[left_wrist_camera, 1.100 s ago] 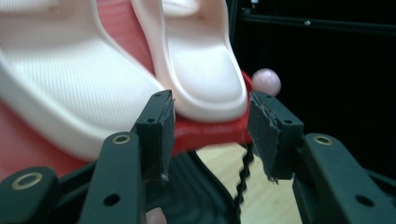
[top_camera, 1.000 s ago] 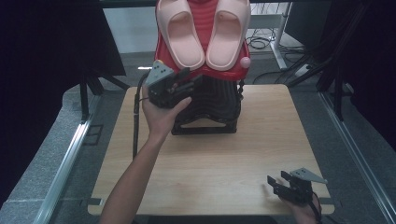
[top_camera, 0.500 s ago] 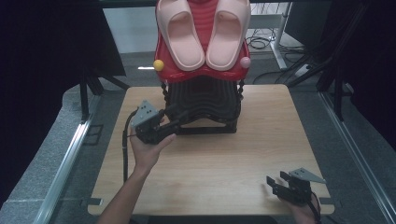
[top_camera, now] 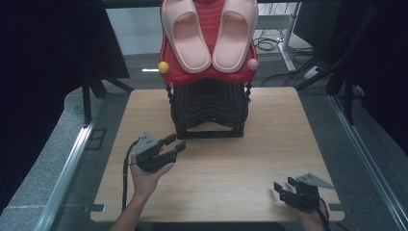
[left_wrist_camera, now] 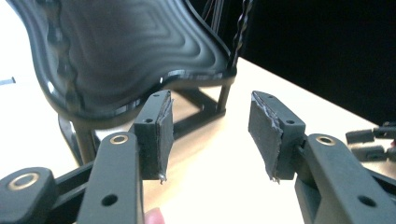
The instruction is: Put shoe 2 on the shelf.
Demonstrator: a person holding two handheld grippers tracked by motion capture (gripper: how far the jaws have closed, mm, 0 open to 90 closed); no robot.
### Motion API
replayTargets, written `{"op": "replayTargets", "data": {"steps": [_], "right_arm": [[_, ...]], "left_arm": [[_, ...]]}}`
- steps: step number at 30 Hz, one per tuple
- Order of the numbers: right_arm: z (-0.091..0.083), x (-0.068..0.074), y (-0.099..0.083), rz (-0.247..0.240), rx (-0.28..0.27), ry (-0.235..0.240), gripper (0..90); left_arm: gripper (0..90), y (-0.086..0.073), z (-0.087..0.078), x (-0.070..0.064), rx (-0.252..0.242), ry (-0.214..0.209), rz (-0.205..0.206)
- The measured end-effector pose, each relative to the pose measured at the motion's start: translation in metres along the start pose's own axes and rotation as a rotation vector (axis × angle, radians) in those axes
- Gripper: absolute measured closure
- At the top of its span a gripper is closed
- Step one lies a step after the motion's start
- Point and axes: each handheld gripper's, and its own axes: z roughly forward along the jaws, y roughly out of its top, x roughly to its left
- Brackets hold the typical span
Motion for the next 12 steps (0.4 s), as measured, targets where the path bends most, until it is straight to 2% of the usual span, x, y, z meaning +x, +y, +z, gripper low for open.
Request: {"op": "replayTargets", "data": {"steps": [4, 12], "right_arm": [[0.000, -0.001, 0.000, 0.003, 0.000, -0.001, 36.3], [0.001, -0.001, 0.001, 0.005, -0.002, -0.001, 36.1]], "left_arm": [[49.4, -0.012, 0.000, 0.003, 0.021, 0.002, -0.006], [48.7, -0.018, -0.001, 0.007, 0.042, 0.007, -0.009]]}}
